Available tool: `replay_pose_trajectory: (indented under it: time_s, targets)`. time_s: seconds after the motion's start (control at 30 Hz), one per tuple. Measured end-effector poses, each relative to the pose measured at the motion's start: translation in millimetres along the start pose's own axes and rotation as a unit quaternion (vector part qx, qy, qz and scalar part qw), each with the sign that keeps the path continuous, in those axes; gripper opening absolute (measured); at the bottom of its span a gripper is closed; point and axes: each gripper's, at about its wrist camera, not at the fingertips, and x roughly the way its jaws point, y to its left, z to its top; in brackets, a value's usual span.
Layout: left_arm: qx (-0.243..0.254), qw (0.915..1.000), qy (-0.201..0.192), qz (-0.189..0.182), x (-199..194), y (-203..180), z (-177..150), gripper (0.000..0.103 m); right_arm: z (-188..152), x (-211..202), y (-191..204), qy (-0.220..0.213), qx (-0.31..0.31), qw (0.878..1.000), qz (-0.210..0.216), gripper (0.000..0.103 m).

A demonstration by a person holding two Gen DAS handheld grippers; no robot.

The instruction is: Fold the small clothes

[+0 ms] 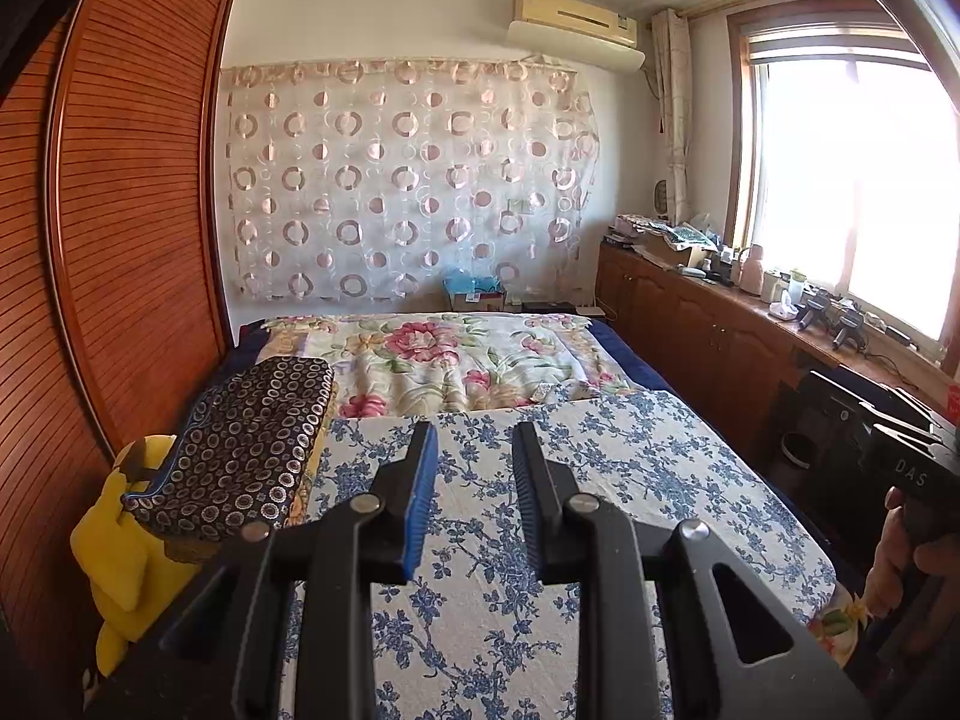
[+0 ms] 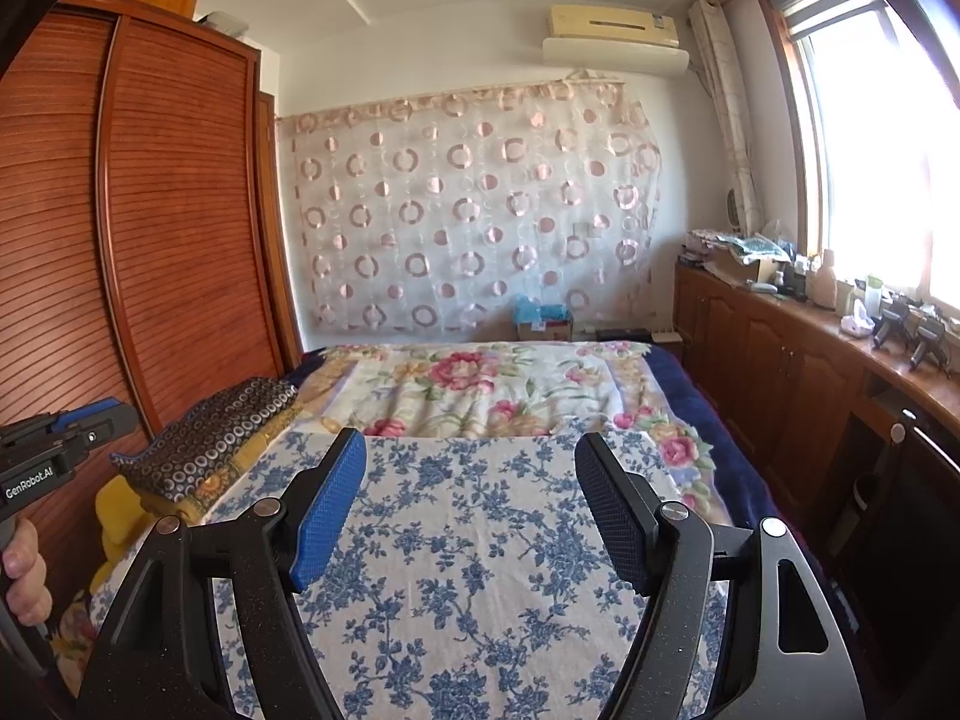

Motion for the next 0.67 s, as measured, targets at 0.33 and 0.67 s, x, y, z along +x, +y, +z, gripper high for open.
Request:
replay_pose_trajectory:
  time_s: [0.33, 0.67]
  targets:
    - [0.003, 1.0, -0.004, 0.002, -0.2, -1.9, 4.1, 0.024, 0.2, 0.7, 2.1, -0.001, 0.001, 1.0, 0.0, 0.074]
    - [0.004, 1.0, -0.005, 0.003, -0.9, -4.0, 5.2, 0.024, 0.7, 0.7, 2.7, -0.001, 0.001, 1.0, 0.001, 0.074]
